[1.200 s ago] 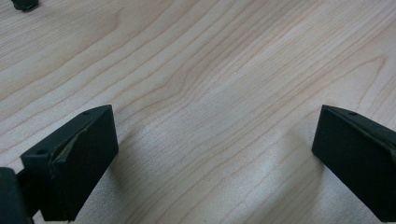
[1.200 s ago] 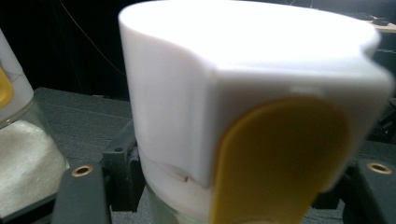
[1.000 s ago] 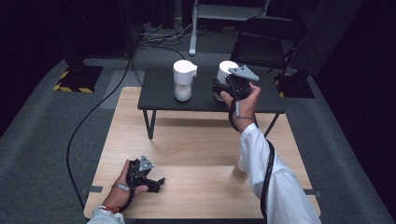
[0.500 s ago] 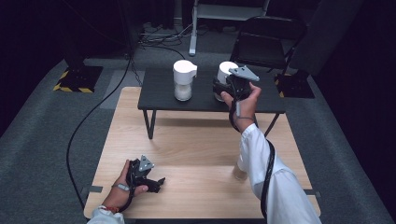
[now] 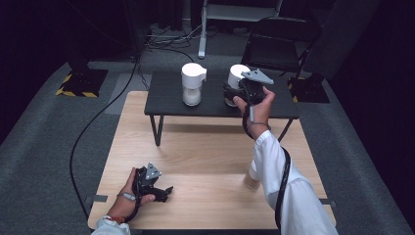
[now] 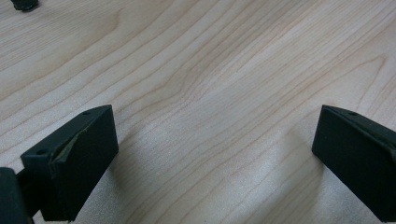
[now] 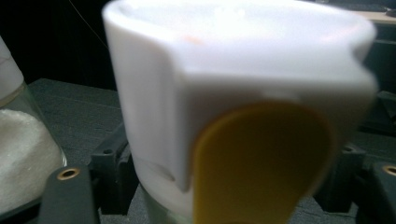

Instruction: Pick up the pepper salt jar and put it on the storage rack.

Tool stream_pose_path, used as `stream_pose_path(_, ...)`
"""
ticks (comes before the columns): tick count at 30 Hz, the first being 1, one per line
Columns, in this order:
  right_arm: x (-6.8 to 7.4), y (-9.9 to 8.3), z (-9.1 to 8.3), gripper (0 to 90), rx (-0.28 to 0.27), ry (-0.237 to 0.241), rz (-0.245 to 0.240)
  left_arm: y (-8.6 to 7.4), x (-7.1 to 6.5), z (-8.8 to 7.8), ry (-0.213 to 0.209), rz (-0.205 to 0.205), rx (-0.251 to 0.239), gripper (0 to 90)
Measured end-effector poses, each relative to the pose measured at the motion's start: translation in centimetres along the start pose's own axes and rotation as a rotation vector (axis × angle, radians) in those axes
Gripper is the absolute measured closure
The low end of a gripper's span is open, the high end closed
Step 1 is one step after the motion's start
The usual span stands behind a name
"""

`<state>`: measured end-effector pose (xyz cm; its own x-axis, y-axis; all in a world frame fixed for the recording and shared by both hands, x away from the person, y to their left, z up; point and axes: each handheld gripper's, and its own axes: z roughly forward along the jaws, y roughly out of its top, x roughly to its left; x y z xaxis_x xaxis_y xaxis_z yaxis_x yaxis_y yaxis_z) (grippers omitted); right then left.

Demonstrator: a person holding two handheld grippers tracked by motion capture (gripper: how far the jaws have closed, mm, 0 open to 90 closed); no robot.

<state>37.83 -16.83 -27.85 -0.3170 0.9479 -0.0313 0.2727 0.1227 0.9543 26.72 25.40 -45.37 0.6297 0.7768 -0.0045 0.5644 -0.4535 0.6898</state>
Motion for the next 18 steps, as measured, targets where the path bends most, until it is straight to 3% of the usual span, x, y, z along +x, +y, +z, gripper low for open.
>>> stream_pose_path(8,-0.24,-0.21,0.08,18.8,0.009,0.004,-0.003,0.01,0.0,0.0,0.0,0.0,0.0,0.1)
stream_pose_path(18,-0.33,-0.47,0.11,5.8,0.012,-0.016,-0.025,-0.02,-0.01,0.01,0.0,-0.002,-0.001,0.1)
